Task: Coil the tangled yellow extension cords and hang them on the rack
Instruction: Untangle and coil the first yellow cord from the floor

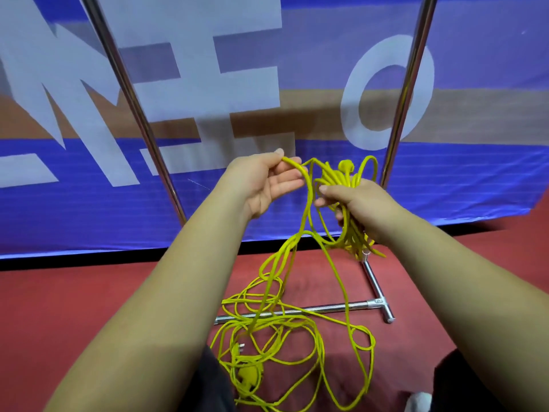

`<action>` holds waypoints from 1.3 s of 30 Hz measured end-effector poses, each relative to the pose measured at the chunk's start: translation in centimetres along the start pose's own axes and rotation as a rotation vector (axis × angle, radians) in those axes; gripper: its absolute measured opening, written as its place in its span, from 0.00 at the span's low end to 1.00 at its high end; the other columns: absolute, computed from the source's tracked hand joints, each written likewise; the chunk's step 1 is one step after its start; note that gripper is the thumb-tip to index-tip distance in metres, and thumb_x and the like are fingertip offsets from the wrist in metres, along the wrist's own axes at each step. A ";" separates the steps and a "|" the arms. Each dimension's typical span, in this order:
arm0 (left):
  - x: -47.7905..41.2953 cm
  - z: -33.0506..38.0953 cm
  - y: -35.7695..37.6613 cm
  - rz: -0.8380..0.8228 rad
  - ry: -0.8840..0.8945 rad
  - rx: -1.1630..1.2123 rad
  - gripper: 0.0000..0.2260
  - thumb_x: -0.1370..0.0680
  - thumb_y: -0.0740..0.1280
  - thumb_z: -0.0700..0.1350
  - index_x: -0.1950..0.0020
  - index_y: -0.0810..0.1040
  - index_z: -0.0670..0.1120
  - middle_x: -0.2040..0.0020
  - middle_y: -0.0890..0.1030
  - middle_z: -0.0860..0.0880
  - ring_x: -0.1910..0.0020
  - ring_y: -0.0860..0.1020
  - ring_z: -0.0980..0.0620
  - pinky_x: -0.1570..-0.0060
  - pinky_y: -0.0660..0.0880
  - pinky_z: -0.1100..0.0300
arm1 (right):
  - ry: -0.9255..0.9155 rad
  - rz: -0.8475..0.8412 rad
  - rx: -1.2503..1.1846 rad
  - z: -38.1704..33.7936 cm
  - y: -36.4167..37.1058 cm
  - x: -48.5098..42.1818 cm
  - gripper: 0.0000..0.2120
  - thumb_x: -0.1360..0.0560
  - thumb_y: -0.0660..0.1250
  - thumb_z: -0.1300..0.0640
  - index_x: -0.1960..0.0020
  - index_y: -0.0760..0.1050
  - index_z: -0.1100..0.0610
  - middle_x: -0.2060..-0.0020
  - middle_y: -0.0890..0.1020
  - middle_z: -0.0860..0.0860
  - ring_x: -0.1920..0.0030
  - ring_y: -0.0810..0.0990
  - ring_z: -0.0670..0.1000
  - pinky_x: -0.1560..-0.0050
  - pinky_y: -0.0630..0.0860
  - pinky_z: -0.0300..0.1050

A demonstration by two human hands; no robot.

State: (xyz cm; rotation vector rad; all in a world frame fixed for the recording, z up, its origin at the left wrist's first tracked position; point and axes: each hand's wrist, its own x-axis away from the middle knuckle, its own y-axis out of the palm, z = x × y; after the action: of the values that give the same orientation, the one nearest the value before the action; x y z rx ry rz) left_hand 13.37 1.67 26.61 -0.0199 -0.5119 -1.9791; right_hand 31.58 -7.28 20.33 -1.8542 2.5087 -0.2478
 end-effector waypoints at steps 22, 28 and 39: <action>-1.3 -4.9 -7.4 0.175 -0.214 -0.401 0.27 0.17 0.63 0.62 0.35 0.74 0.38 0.50 0.86 0.40 0.55 0.87 0.41 0.59 0.85 0.44 | 0.205 -0.178 -0.217 2.8 7.0 0.9 0.07 0.23 0.75 0.56 0.54 0.84 0.60 0.57 0.79 0.62 0.75 0.69 0.49 0.73 0.69 0.41; 0.9 -5.0 -9.9 -0.281 -0.295 -0.717 0.17 0.19 0.69 0.56 0.46 0.83 0.42 0.57 0.84 0.43 0.53 0.84 0.45 0.37 0.77 0.35 | 0.215 -0.072 -0.170 2.7 6.2 0.3 0.09 0.23 0.73 0.59 0.60 0.82 0.61 0.71 0.77 0.54 0.75 0.68 0.49 0.72 0.66 0.42; 1.1 -5.0 -10.6 -0.212 -0.208 -0.697 0.03 0.18 0.69 0.40 0.46 0.79 0.42 0.53 0.85 0.38 0.42 0.84 0.35 0.41 0.78 0.38 | 0.289 -0.059 -0.198 2.8 6.0 -0.1 0.08 0.22 0.70 0.60 0.60 0.80 0.60 0.69 0.79 0.51 0.76 0.67 0.47 0.74 0.65 0.40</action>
State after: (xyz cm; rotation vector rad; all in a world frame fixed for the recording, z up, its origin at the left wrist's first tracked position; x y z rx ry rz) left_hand 4.81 2.79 18.66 -0.6326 0.0732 -2.2867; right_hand 26.23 -5.86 16.73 -2.1061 2.7575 -0.2982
